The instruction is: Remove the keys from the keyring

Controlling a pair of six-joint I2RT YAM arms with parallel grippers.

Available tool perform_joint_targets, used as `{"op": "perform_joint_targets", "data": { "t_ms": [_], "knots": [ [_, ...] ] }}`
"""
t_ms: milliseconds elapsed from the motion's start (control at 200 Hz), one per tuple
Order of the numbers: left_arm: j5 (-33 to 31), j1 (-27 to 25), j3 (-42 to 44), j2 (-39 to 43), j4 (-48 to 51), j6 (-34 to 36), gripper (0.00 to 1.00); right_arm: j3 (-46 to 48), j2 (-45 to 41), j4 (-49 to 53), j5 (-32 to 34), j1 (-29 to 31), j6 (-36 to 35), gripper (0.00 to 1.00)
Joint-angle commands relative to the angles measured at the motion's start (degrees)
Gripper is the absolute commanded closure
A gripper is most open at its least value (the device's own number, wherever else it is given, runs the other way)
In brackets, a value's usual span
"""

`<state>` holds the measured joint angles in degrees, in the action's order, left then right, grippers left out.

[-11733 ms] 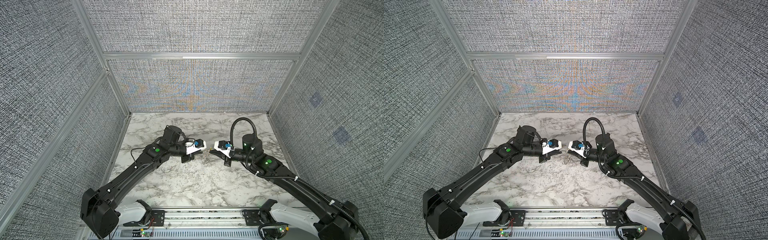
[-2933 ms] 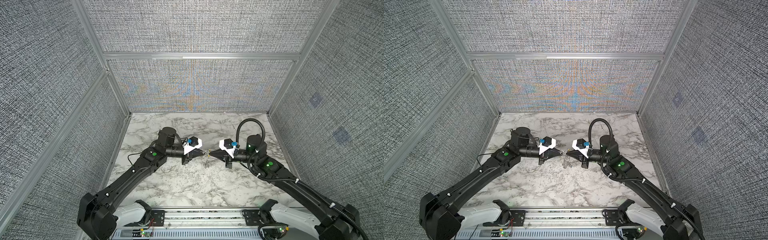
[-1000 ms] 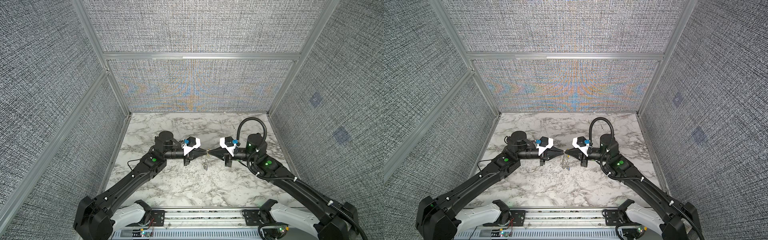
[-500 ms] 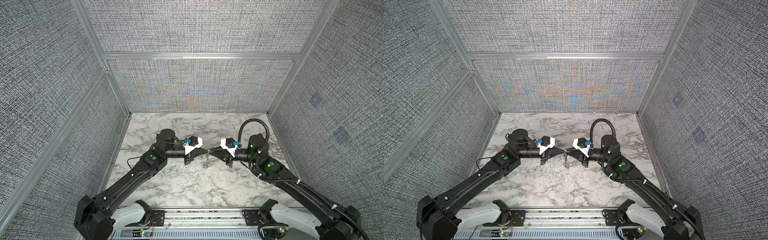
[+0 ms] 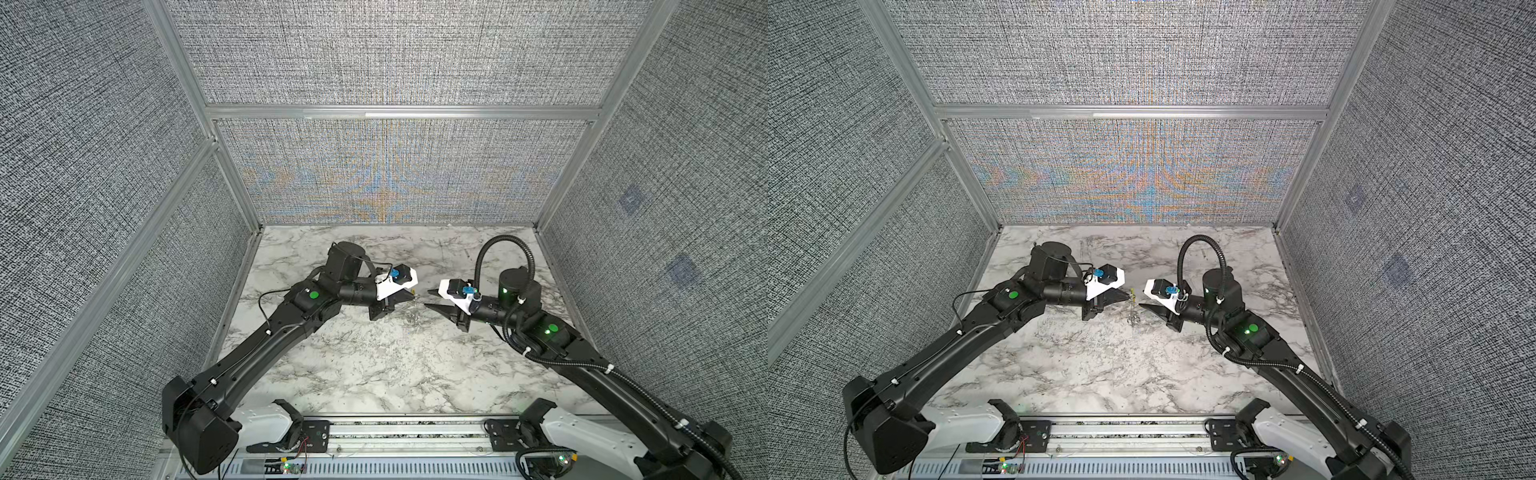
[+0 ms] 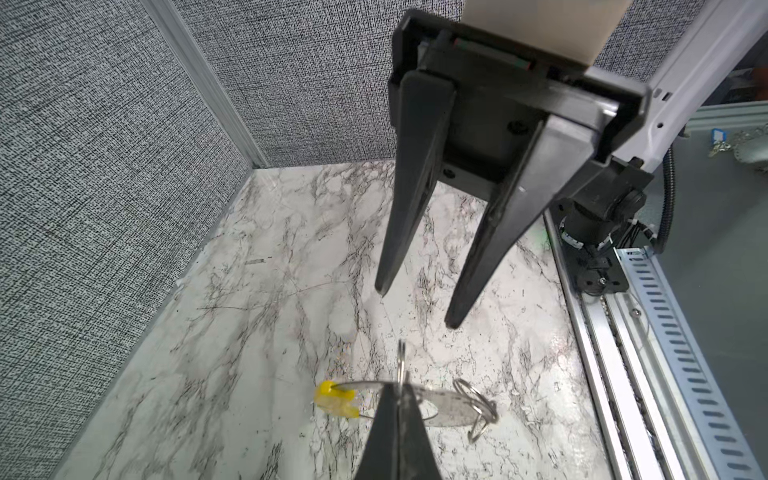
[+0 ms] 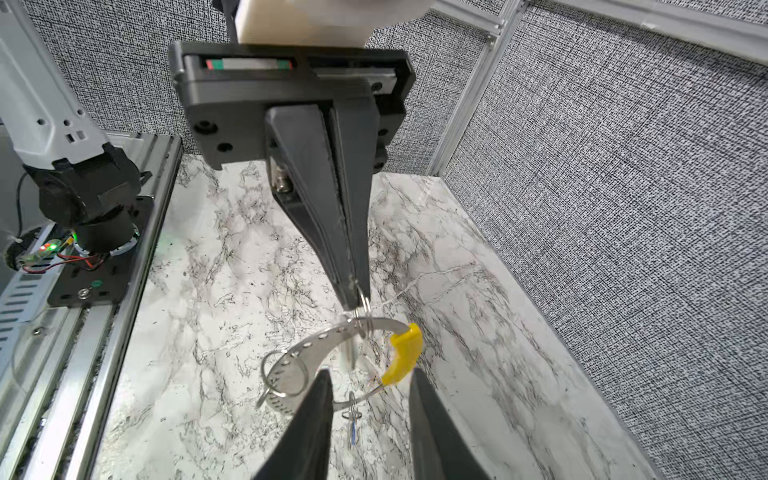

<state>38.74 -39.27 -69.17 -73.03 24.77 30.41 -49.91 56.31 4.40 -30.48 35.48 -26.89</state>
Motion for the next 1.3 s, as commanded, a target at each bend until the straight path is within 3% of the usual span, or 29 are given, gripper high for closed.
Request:
{"op": "perform_joint_targets", "data": {
  "t_ms": [0, 525, 785, 1041, 1296],
  "knots": [
    [-0.82, -0.28, -1.54, -0.59, 3.75, 2.05, 1.00, -0.19, 0.46, -0.66, 0.75, 0.47, -0.80, 0.68],
    [-0.42, -1.03, -4.40, -2.09, 7.31, 2.94, 1.00, 1.11, 2.88, -6.67, -0.68, 1.81, 2.52, 0.82],
    [-0.28, -1.25, -4.83, -2.58, 8.24, 3.26, 1.00, 1.23, 3.11, -7.54, -1.25, 2.02, 3.31, 0.84],
    [-0.42, -1.44, -5.45, -2.78, 8.96, 3.68, 1.00, 1.47, 3.32, -7.04, -1.58, 2.02, 3.08, 0.98],
    [0.38, -1.52, -5.84, -2.90, 9.88, 4.69, 1.00, 1.09, 3.54, -5.72, -1.60, 2.04, 2.64, 0.91]
  ]
}}
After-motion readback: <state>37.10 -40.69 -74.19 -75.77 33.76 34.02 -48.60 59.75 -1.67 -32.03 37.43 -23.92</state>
